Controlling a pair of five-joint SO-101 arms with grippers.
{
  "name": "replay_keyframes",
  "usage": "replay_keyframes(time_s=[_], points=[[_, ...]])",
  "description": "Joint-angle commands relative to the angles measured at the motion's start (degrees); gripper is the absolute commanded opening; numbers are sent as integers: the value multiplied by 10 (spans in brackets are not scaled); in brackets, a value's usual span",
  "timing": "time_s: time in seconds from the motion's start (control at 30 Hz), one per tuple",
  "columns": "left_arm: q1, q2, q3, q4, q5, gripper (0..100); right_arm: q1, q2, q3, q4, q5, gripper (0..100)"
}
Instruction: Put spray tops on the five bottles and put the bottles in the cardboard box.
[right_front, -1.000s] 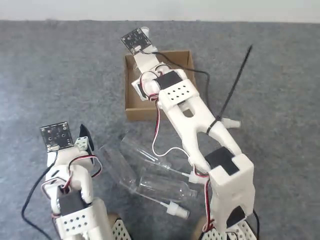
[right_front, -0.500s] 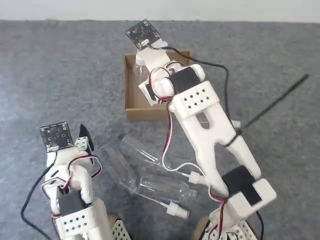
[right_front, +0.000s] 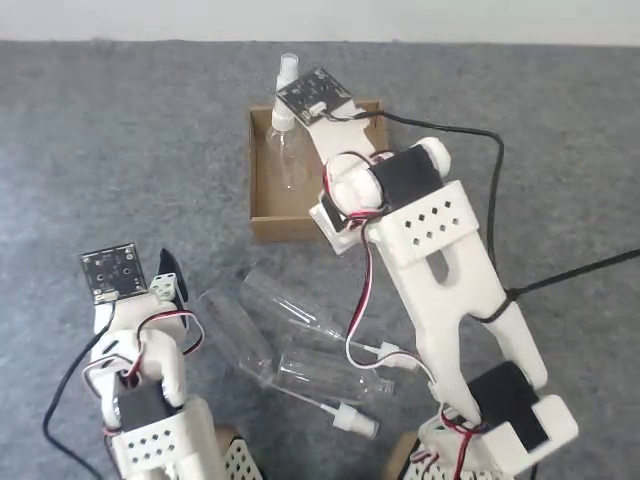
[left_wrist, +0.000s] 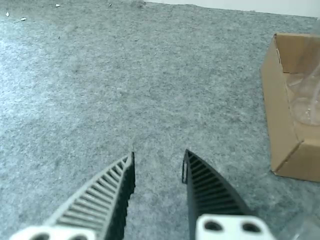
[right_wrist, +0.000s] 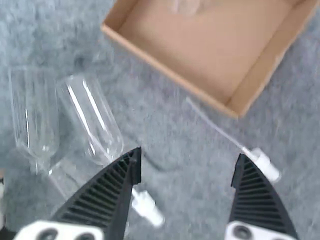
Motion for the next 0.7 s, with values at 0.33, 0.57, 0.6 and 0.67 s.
replay_keyframes(time_s=[0.33, 0.57, 0.6, 0.67], points=[[-4, -8, -6, -18, -5, 149, -16, -109, 62, 39, -6, 255], [-4, -8, -6, -18, -5, 149, -108, -151, 178, -36, -7, 254], [-4, -8, -6, -18, -5, 149, -119, -152, 195, -53, -7, 254], [-4, -8, -6, -18, -5, 149, -138, -153, 229, -86, -7, 254]])
